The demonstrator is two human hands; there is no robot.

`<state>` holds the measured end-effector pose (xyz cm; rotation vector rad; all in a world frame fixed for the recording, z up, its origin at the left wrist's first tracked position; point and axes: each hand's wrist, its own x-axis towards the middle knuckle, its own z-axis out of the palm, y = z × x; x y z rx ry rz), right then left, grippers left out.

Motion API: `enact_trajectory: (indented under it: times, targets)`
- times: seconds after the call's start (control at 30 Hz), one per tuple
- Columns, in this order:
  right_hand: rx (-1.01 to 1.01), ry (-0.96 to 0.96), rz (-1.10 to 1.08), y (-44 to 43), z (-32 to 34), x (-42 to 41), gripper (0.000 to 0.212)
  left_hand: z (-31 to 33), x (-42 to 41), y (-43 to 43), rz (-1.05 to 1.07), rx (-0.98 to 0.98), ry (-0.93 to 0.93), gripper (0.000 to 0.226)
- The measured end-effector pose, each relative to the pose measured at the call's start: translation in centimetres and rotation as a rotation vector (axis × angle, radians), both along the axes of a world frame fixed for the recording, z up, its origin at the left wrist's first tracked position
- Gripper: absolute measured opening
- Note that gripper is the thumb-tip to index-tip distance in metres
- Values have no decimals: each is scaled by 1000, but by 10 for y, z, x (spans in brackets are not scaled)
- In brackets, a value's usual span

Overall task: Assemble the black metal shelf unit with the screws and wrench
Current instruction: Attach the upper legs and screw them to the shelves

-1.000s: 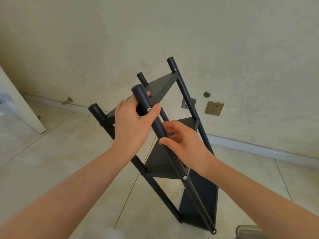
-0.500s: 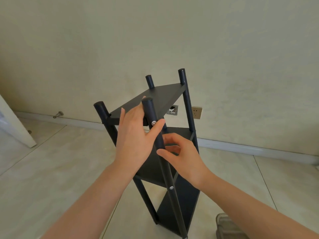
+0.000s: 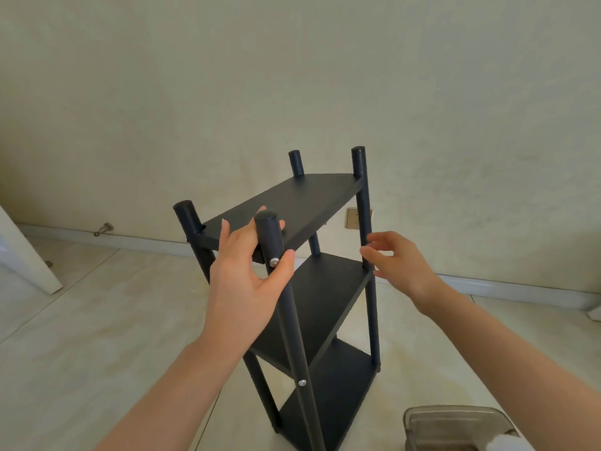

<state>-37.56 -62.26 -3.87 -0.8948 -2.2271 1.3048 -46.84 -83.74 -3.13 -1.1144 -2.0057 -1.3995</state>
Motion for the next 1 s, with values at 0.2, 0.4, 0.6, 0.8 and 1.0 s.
enact_trajectory:
  times: [0.2, 0.4, 0.6, 0.8, 1.0]
  targets:
    - [-9, -67, -86, 28, -6, -4, 57, -9, -9, -15, -26, 69, 55, 30]
    - [-2, -16, -137, 41, -12, -8, 38, -6, -18, -29, -66, 75, -50, 37]
    - [1, 12, -127, 34, -15, -12, 18, -8, -33, -41, -1, 62, -72, 32]
    - [7, 26, -52, 17, -6, 0, 21, -9, -46, -51, 63, 63, -79, 32]
    - [-7, 34, -19, 6, 0, 29, 21, -8, -46, -54, 43, 79, -120, 28]
